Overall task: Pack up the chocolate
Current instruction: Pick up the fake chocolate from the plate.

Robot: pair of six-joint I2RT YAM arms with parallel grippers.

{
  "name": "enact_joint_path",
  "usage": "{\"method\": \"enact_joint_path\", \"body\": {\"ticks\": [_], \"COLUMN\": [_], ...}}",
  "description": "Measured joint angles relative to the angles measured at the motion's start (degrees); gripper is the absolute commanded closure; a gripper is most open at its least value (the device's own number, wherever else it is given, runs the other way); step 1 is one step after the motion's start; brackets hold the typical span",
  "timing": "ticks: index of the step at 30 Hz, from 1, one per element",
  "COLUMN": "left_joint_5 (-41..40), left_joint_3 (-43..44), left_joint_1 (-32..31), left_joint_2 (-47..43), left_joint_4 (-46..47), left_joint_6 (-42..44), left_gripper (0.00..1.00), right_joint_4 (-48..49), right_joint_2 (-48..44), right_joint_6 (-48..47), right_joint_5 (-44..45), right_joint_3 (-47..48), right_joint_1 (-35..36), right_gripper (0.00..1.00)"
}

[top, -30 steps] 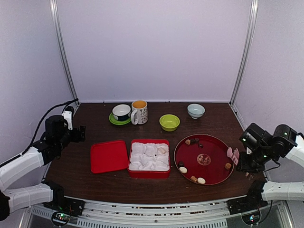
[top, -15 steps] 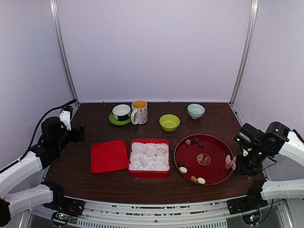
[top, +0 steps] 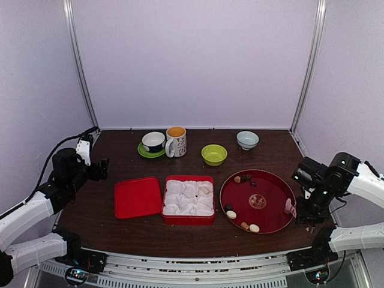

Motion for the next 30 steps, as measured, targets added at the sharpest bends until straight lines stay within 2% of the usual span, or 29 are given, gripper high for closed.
{"method": "enact_joint_path", "body": {"ticks": [11, 30], "left_joint_5": [0.52, 0.63], "left_joint_3": [-0.04, -0.2], "left_joint_1": [0.0, 0.0], "left_joint_2": [0.04, 0.68], "left_joint_4": [0.02, 0.02], "left_joint_6": [0.09, 0.15], "left_gripper": [0.02, 0.02], "right_joint_4": [-1.88, 1.49], "right_joint_2": [3.1, 4.72], "right_joint_6": [-0.26, -1.33], "right_joint_5": [1.88, -0.57], "right_joint_3": [4.92, 0.48], "right_joint_1": [0.0, 0.0], "right_gripper": [0.65, 0.64]}}
